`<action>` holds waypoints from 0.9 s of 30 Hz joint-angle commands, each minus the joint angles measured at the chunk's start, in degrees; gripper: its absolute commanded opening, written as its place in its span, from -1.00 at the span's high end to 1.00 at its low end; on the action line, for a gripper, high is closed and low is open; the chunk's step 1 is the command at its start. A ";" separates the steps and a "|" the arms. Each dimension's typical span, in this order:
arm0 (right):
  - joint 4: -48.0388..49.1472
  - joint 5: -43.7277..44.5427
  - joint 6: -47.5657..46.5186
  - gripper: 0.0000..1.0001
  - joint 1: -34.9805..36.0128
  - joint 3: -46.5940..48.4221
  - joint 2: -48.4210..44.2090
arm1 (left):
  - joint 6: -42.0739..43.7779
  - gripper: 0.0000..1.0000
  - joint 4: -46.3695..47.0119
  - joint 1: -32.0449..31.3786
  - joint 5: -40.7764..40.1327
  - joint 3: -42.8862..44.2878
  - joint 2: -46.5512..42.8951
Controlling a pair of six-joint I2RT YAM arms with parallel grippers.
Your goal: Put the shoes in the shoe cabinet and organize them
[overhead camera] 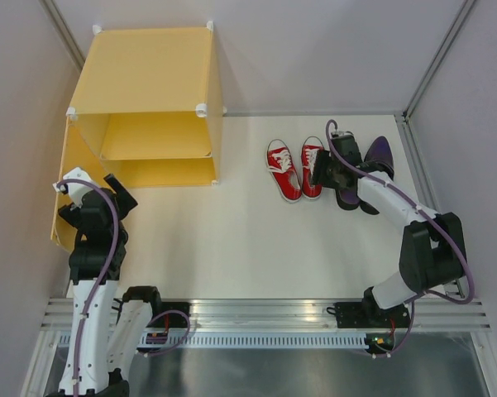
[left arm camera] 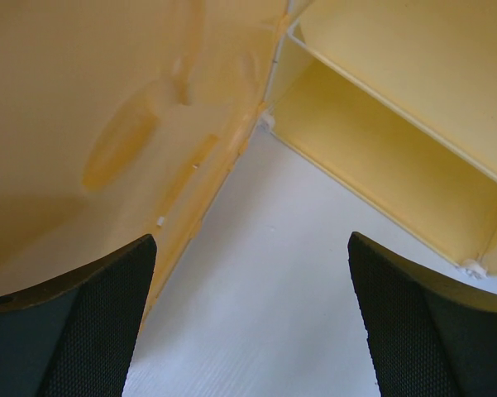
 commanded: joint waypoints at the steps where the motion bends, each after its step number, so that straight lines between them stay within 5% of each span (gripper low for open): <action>1: 1.61 0.67 0.60 -0.28 2.40 4.44 2.14 | -1.28 -1.00 0.48 -0.25 -10.02 0.30 -0.94; 7: 2.74 0.32 0.34 -0.27 4.15 5.50 3.55 | -3.04 -1.00 -1.02 -0.16 -13.38 0.38 -0.94; 27: 3.01 0.94 0.43 -0.22 7.06 8.67 9.52 | -0.41 -1.00 1.79 -0.25 -3.63 -1.02 -0.24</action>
